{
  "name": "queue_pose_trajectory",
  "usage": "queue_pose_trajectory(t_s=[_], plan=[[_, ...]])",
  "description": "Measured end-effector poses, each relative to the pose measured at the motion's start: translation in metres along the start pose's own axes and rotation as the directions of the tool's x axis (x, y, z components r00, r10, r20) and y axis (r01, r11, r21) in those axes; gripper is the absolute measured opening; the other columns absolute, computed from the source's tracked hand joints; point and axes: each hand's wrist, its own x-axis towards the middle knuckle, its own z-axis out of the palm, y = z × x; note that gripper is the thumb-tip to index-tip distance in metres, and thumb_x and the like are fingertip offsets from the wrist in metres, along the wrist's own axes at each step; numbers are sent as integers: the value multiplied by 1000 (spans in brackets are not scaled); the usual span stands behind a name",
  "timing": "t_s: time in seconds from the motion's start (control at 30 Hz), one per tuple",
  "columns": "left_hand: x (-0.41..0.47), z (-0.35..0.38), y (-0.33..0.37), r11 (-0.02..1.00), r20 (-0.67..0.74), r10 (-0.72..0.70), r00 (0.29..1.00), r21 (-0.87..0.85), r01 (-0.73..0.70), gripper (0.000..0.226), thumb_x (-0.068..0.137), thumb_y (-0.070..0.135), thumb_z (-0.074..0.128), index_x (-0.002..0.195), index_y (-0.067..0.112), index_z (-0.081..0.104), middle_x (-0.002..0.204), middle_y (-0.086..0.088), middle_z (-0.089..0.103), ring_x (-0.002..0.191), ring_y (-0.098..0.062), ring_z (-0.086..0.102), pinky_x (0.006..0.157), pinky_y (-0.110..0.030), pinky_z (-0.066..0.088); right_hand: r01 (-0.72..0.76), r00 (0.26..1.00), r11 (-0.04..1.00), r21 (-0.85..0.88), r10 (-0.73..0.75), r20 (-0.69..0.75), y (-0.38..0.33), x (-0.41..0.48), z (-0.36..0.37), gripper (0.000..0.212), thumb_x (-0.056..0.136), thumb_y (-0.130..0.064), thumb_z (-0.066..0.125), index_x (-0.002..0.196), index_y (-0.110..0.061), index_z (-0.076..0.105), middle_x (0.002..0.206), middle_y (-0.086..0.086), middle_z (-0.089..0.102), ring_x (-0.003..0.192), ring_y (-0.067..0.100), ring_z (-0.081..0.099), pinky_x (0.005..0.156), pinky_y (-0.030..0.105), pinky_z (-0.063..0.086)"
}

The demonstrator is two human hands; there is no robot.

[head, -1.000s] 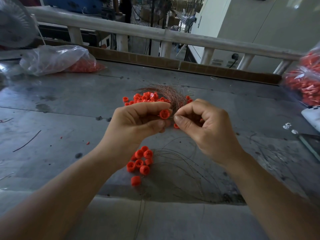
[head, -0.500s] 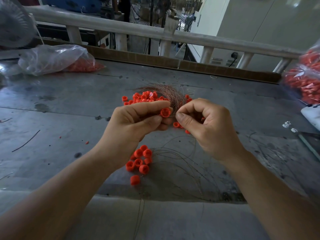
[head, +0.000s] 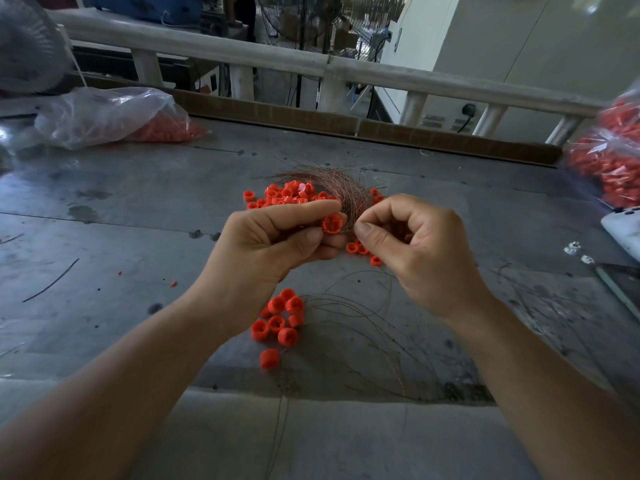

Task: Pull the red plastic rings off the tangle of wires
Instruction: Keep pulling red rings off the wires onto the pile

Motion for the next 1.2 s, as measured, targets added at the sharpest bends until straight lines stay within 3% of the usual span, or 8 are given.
queue_pose_trajectory(t_s=[0.3, 0.47, 0.57, 0.73, 0.87, 0.97, 1.03, 1.2], plan=[[1, 0, 1, 1000, 6, -6, 1000, -6, 6, 28, 70, 4, 56, 86, 17, 75, 85, -4, 74, 79, -14, 70, 72, -18, 53, -9, 1000, 1000, 5, 9, 5, 0, 0, 0, 9, 78, -21, 60, 69, -24, 61, 63, -13, 57, 59, 3, 53, 55, 11, 40], [0, 1, 4, 998, -4, -13, 1000, -59, 13, 31, 68, 5, 56, 90, 18, 73, 82, -3, 74, 74, -12, 69, 69, -18, 53, -37, 999, 999, 36, 36, 41, 1, -1, 0, 15, 82, -10, 65, 70, -19, 64, 57, -12, 57, 54, 3, 52, 51, 10, 39], [0, 0, 4, 996, 13, -33, 999, -81, 34, 31, 66, 5, 57, 91, 18, 73, 81, -5, 73, 72, -13, 69, 67, -18, 53, -80, 993, 994, 75, 74, 89, 0, 0, 0, 14, 81, -10, 67, 70, -18, 65, 57, -6, 59, 52, 4, 50, 49, 17, 41], [-1, 1, 3, 987, 59, -71, 996, -139, 79, 27, 66, 3, 57, 84, 13, 75, 77, -8, 72, 69, -14, 68, 63, -17, 53, -86, 984, 993, 77, 72, 163, -2, -3, 6, 13, 78, -7, 68, 71, -19, 66, 62, 4, 63, 53, 18, 52, 52, 31, 44], [-1, 1, 3, 986, 36, -80, 996, -145, 84, 27, 67, 1, 56, 84, 12, 75, 78, -8, 72, 71, -15, 68, 64, -18, 53, -91, 988, 991, 97, 78, 136, -1, -1, 4, 9, 78, -10, 68, 72, -17, 67, 67, 11, 65, 61, 31, 56, 53, 36, 45], [1, 1, 4, 986, -5, -88, 996, -143, 87, 28, 66, 0, 55, 82, 12, 75, 75, -7, 72, 71, -14, 69, 64, -18, 53, -68, 996, 992, 111, 62, 61, -1, 1, 0, 14, 79, -10, 68, 69, -18, 65, 61, 6, 63, 55, 21, 56, 52, 30, 45], [2, 1, 5, 986, -22, -90, 996, -140, 86, 29, 65, 0, 56, 82, 12, 75, 74, -7, 72, 70, -14, 69, 66, -19, 54, -41, 999, 992, 121, 40, 14, -2, 1, -1, 16, 79, -10, 69, 67, -20, 63, 56, -6, 59, 51, 6, 52, 48, 16, 42], [1, 1, 5, 991, -4, -92, 996, -101, 91, 29, 64, 1, 58, 84, 14, 75, 75, -6, 72, 70, -13, 69, 65, -17, 53, -27, 1000, 993, 118, 27, -5, -3, 1, 0, 19, 78, -10, 70, 64, -21, 62, 51, -13, 56, 47, 0, 48, 47, 9, 36]])
